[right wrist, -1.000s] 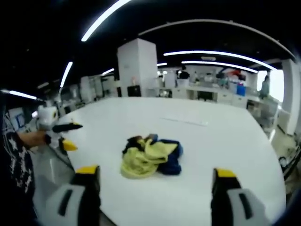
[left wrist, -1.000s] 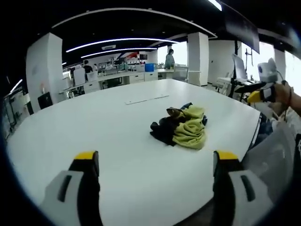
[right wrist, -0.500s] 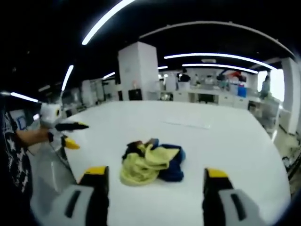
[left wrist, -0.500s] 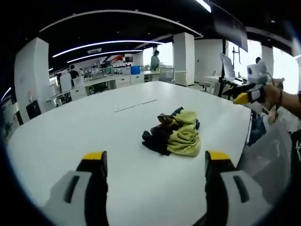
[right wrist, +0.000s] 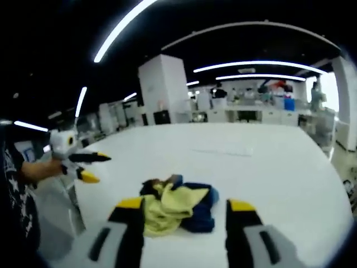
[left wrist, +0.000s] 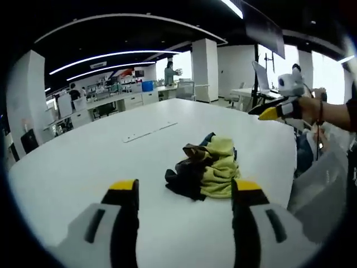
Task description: Fold the garment on the visible template until the final outline fits inside the template.
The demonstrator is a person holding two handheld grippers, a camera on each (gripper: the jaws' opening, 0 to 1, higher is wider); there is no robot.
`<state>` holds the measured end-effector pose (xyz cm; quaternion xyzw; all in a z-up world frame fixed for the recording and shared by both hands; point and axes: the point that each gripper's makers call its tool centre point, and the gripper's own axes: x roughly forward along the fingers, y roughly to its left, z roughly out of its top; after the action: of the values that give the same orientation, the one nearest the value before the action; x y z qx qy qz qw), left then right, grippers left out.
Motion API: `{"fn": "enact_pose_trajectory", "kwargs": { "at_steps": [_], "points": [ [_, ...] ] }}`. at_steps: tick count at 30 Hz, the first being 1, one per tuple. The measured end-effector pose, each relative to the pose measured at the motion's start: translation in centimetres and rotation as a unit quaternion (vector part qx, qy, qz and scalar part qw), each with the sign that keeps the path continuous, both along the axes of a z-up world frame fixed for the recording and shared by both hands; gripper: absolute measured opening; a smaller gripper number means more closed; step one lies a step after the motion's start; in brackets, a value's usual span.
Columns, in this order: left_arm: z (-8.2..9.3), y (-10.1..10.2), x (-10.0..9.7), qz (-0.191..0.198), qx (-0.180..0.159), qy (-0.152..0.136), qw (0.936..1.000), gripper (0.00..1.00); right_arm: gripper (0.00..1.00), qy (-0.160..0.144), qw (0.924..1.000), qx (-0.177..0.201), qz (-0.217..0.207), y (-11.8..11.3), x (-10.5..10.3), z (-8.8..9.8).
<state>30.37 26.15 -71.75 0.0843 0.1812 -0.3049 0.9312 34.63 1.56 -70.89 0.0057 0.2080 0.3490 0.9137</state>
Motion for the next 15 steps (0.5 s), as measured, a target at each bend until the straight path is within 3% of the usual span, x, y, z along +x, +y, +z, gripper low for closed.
{"fn": "enact_pose_trajectory", "kwargs": {
  "at_steps": [15],
  "points": [
    [-1.1,-2.4,2.7,-0.035,-0.005,0.012,0.9993,0.51,0.43,0.002,0.9967,-0.045,0.068,2.8,4.6,-0.9]
  ]
}}
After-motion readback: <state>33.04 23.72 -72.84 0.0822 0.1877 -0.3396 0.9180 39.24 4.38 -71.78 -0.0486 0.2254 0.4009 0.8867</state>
